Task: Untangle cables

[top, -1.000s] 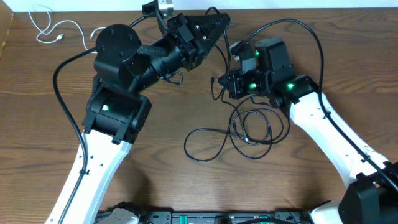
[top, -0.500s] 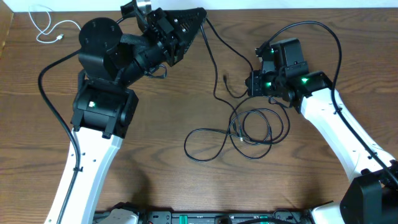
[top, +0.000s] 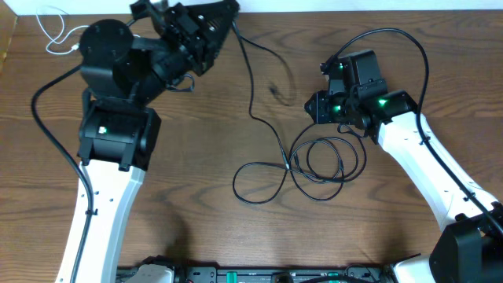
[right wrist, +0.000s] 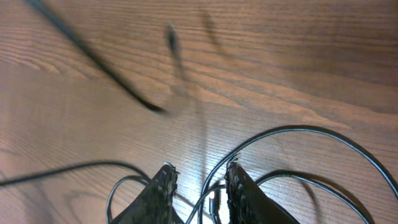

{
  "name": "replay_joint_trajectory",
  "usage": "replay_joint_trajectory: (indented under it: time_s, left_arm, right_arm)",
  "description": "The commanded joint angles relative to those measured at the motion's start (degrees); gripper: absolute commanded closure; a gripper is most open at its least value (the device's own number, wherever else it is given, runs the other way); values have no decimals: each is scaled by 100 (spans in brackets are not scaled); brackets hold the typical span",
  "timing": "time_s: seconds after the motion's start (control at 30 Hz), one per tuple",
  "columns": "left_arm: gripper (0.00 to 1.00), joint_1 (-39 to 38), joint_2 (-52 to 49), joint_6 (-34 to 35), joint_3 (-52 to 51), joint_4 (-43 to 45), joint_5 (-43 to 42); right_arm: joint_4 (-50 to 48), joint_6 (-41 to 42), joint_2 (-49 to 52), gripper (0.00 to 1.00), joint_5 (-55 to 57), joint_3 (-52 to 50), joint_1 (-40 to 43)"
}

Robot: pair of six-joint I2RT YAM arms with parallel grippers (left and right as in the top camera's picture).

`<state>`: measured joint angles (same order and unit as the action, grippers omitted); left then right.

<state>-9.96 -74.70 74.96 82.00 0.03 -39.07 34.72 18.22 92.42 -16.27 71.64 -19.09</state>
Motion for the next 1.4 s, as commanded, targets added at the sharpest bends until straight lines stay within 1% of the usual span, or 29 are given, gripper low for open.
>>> replay_joint_trajectory:
  time_s: [0.0, 0.1, 0.17, 0.33, 0.4, 0.57, 0.73, 0.83, 0.87, 0.97, 1.13, 1.23, 1.3, 1.37]
  left_arm:
    - [92, 173, 61, -74, 35, 42, 61]
    - [93, 219, 59, -76, 35, 42, 216]
    - [92, 219, 59, -81, 35, 42, 339]
    - [93, 212, 17, -151, 35, 42, 415]
    - [92, 212, -26, -299, 35, 44, 422]
    - [93, 254, -258, -551, 35, 162, 916]
    - [93, 573, -579, -1259, 35, 1040, 1335]
    - [92, 809, -758, -1681, 35, 1209, 1541]
    - [93, 920, -839, -1923, 35, 1191, 1558]
    - [93, 1130, -1008, -2262, 35, 1025, 1556]
    - [92, 1578, -1322, -3467, 35, 501, 1558]
    - [93, 1917, -1528, -3849, 35, 127, 1530]
    - [92, 2138, -1665, -4094, 35, 11, 1279]
    - [93, 2365, -1814, -4360, 35, 39, 590]
  right_arm:
    - [2, 17, 37, 75, -107, 50, -13]
    - [17, 15, 37, 61, -179, 50, -13]
    - [22, 15, 37, 56, -238, 50, -13]
    - [0, 15, 37, 54, -236, 50, -76]
    - [-2, 15, 37, 53, -236, 50, -94]
    - [-2, 15, 37, 53, -234, 50, -175]
    - [52, -31, 39, 53, -229, 50, -319]
    - [50, -118, 39, 52, -229, 50, -413]
    - [50, -116, 39, 52, -227, 50, -435]
    - [44, -118, 39, 51, -221, 50, -481]
    - [70, -118, 39, 51, -173, 50, -496]
    - [68, -116, 39, 51, -162, 50, -496]
    - [42, -114, 39, 51, -162, 50, -496]
    - [20, -111, 39, 51, -164, 50, -496]
